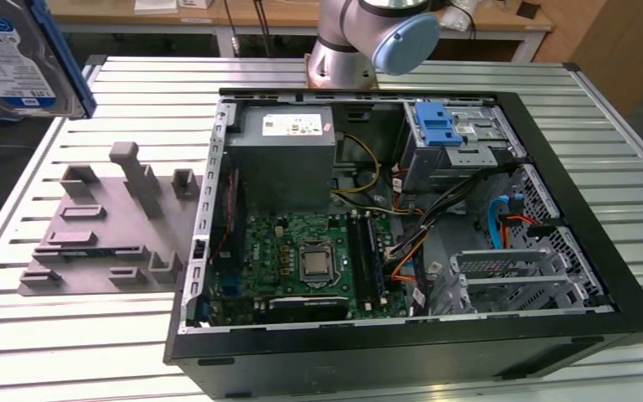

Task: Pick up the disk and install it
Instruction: 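Pick up the disk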

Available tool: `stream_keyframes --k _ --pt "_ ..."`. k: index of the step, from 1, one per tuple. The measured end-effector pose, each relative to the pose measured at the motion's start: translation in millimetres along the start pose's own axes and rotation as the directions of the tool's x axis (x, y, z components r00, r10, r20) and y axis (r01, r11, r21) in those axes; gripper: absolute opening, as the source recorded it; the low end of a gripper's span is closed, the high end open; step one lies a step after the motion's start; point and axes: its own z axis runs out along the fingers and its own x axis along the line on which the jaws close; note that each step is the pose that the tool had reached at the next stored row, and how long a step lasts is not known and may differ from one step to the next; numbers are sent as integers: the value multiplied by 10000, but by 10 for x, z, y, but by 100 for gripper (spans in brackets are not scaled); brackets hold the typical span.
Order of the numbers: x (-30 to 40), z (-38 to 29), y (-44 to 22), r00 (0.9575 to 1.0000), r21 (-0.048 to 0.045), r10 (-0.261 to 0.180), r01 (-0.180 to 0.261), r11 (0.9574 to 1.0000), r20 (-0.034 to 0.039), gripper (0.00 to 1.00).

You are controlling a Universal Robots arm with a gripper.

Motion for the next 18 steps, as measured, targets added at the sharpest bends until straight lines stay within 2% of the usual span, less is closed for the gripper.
stream_keyframes --k 8,10,14,18 --pt "5 1 -68 10000 1 0 0 10000 0 36" --pt "32 1 -70 10000 0 0 0 10000 -1 36" --pt "133 2 -74 10000 0 0 0 10000 -1 36" --pt "157 3 -95 10000 0 -1 1 10000 0 36"
